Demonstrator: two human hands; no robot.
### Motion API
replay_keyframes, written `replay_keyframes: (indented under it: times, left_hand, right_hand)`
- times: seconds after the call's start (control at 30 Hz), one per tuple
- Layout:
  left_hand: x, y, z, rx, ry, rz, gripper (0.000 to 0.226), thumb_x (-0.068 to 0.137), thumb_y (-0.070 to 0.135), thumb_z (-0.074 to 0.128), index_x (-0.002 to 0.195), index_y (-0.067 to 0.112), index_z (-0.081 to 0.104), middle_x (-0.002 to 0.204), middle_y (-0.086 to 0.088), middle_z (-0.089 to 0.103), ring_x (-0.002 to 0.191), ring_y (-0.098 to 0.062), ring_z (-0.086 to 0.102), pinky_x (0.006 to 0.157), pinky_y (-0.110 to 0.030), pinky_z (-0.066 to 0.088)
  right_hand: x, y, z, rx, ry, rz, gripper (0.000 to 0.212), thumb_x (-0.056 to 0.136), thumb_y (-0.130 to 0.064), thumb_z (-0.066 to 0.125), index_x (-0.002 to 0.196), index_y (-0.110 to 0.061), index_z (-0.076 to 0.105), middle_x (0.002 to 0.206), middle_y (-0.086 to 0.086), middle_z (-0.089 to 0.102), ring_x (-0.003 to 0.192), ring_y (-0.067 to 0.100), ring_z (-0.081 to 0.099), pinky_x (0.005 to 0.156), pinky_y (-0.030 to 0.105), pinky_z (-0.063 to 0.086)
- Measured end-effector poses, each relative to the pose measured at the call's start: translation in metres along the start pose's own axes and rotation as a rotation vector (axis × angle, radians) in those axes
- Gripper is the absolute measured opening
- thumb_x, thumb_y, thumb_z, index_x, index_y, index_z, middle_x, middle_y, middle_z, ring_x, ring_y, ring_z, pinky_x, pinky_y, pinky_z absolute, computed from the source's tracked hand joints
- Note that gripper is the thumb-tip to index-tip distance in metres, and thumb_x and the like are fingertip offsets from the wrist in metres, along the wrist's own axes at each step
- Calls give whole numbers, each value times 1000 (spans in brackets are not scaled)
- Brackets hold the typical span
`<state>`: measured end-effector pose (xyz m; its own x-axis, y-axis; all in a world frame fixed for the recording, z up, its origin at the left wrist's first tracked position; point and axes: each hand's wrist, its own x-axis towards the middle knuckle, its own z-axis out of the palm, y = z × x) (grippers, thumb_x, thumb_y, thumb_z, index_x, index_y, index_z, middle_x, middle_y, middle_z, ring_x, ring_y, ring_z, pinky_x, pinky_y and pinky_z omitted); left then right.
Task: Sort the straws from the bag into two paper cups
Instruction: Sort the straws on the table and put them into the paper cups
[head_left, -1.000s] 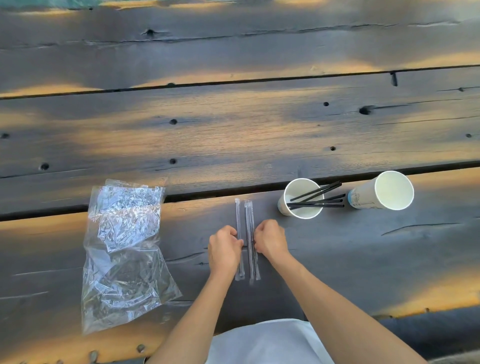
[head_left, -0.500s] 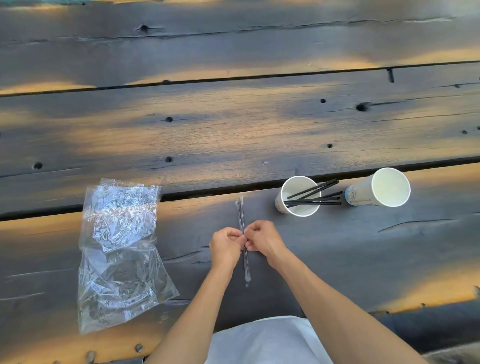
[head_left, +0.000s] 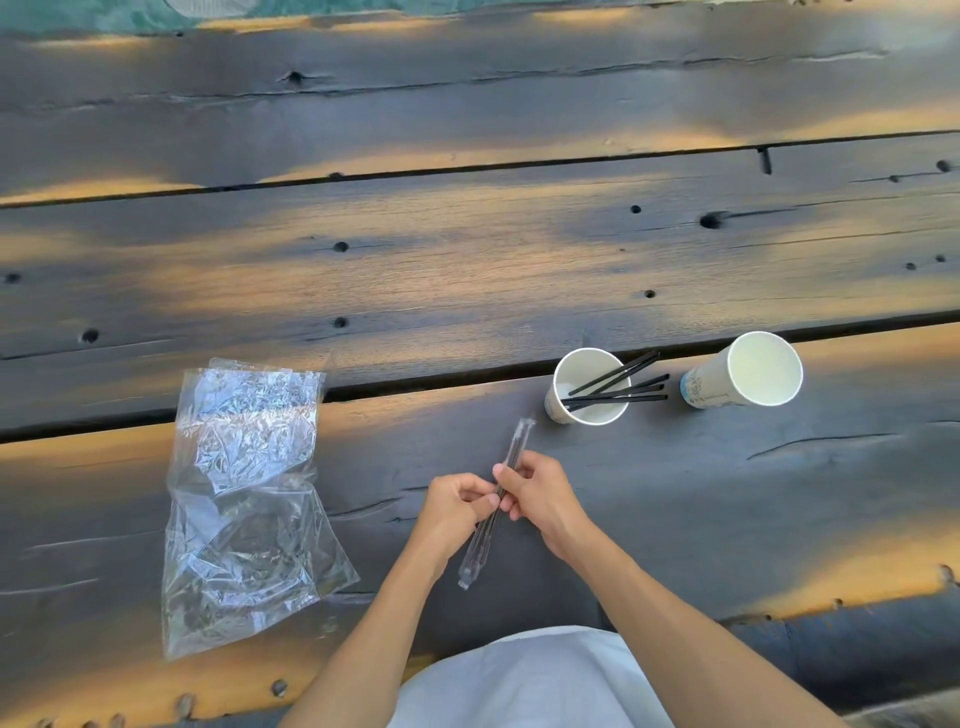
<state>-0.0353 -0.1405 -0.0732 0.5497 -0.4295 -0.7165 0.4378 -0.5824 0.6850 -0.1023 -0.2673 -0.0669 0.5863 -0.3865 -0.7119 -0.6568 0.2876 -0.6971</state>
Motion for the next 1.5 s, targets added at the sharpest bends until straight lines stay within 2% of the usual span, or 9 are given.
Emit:
replay_keyframes:
  times: [0.17,0.27,0.4,0.6,0.8,1.07,1.23,1.37,1.5]
  left_hand:
    - [-8,5,17,166,48,70,5,92,18,70,96,17,72,88,5,71,81,-8,66,64,-14,46]
    - [-7,9,33,516,96,220,34,93,26,67,125,19,64,125,1,62,115,-16,56,96,-29,47]
    - [-1,17,55,831,100,323,80,90,44,66,156,23,26,166,-6,16,153,-26,11,122,-42,19]
    - [20,28,77,1046,143,258,110,85,61,65,160,21,-6,167,-14,-19,153,-33,-18,123,-51,-2]
    - [32,30,90,1131,156,162,111,82,69,62,159,27,-7,167,-12,-20,152,-37,-19,119,-63,2]
    - [34,29,91,1182,141,139,110,83,68,62,159,25,-4,167,-13,-19,152,-38,-20,119,-66,6]
    - [35,27,90,1195,151,140,110,82,70,61,159,26,-5,167,-12,-19,152,-38,-19,118,-65,6]
    - [37,25,91,1203,158,136,112,80,72,61,159,28,-6,167,-11,-19,152,-37,-19,118,-65,6]
    - [39,22,91,1213,170,131,113,79,74,61,158,29,-6,167,-10,-19,152,-37,-19,118,-65,6]
  right_hand:
    - [-27,15,-33,162,74,-9,13,95,-10,63,91,2,62,65,11,60,53,15,58,49,26,48]
    - [-46,21,-62,285,170,-19,8,94,-5,65,89,0,61,70,12,59,54,17,58,50,25,50]
    - [-74,21,-106,384,315,-60,8,93,-6,66,91,1,63,73,13,57,54,15,60,52,23,52]
    - [-101,0,-163,522,538,-187,6,94,-8,66,89,-4,64,71,9,58,53,15,61,52,23,53]
    - [-116,-36,-204,538,735,-382,6,92,-13,69,88,-10,66,68,1,62,56,17,62,52,23,53]
    - [-109,-86,-240,461,973,-580,8,95,-16,64,92,-10,62,80,9,59,59,17,63,58,24,57]
    - [-70,-92,-249,303,1003,-547,12,95,-16,63,94,-4,62,77,5,62,58,14,64,62,30,58]
    - [-38,-83,-246,221,950,-426,16,92,-17,64,94,-1,66,70,3,66,55,15,66,72,45,62]
    - [-22,-75,-242,153,932,-353,13,89,-21,67,84,-10,65,65,2,65,56,20,69,75,52,60]
